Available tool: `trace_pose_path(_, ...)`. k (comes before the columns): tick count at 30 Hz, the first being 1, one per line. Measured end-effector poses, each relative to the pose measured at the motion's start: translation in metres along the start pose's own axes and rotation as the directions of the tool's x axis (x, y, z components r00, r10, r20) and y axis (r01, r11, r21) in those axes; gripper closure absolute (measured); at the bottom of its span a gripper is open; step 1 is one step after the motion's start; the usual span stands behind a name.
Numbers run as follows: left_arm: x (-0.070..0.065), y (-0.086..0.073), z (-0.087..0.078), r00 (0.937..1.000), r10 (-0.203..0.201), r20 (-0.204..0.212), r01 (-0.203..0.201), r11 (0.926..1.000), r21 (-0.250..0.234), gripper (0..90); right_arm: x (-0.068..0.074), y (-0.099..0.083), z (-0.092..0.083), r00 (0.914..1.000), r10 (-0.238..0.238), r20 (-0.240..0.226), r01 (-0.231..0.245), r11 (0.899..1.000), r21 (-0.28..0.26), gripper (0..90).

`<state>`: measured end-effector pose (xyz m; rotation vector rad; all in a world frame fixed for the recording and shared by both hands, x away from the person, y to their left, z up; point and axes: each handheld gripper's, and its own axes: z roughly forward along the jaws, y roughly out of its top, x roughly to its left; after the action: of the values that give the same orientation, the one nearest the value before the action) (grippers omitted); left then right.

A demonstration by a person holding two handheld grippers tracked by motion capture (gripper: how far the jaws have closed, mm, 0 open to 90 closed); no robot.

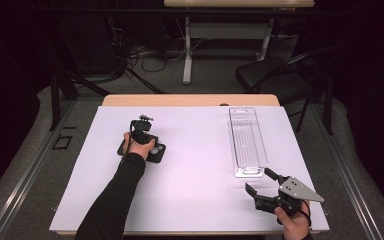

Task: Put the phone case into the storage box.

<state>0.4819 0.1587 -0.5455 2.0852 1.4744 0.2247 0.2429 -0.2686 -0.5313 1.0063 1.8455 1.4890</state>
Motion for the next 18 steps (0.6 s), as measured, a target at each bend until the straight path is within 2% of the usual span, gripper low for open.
trace_pose_path(7, -0.008, -0.014, -0.007, 0.9993, 0.024, 0.028, -0.024, 0.9997, 0.002, 90.0, 0.001, 0.0, 0.0, 1.0, 0.001, -0.006, -0.001, 1.0, 0.001, 14.5)
trace_pose_path(18, -0.023, -0.039, -0.02, 0.994, 0.091, 0.06, -0.092, 0.9957, 0.011, 90.0, 0.001, 0.0, 0.001, 0.9999, 0.011, -0.007, -0.011, 1.0, 0.003, 14.5)
